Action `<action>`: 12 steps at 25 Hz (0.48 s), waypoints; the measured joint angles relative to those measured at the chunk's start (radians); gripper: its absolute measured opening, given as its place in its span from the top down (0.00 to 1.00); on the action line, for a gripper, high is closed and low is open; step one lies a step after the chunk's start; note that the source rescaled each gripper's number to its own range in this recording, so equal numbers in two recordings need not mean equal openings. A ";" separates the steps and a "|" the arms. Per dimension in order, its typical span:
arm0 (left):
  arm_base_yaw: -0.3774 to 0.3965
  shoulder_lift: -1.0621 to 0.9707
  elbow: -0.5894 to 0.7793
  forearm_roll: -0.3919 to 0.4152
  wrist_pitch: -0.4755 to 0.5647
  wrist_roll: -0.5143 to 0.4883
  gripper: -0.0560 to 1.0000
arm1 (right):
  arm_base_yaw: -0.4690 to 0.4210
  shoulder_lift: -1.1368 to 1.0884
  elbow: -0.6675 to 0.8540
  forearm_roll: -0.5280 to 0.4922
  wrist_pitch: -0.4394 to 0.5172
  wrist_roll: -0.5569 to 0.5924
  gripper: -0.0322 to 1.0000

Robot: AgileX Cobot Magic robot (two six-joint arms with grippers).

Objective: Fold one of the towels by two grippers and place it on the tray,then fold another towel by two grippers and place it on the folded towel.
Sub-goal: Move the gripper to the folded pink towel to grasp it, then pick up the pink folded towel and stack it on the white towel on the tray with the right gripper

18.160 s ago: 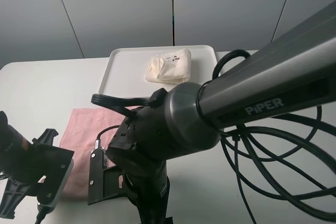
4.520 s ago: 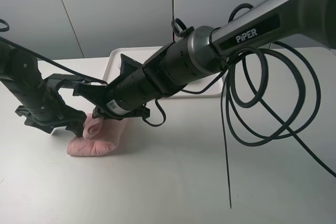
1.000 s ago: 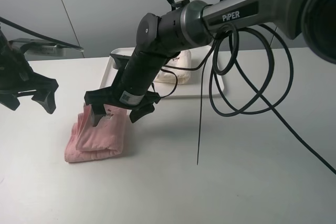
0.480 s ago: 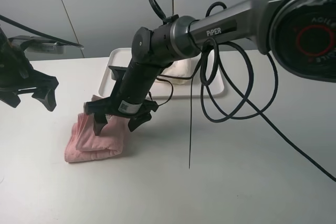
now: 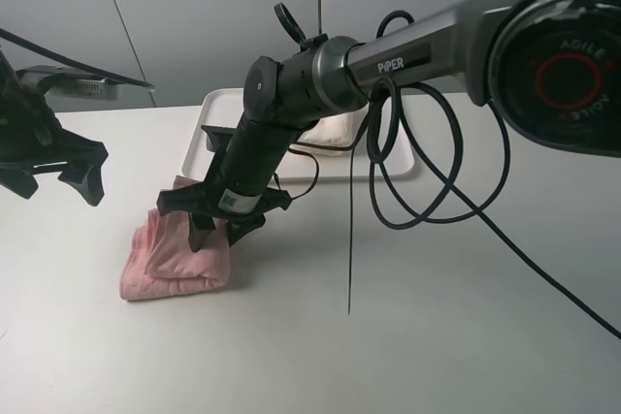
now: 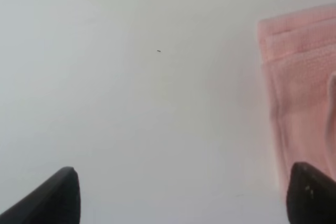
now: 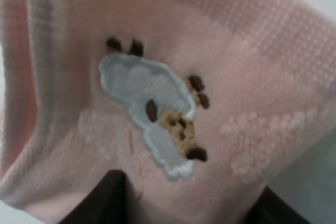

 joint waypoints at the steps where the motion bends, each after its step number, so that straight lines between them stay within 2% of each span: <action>1: 0.000 0.000 0.000 0.000 0.000 0.004 0.00 | 0.000 0.005 0.000 0.005 -0.002 0.000 0.51; 12: 0.000 0.000 0.000 0.000 -0.006 0.015 0.00 | 0.000 0.032 -0.002 0.041 -0.002 -0.012 0.51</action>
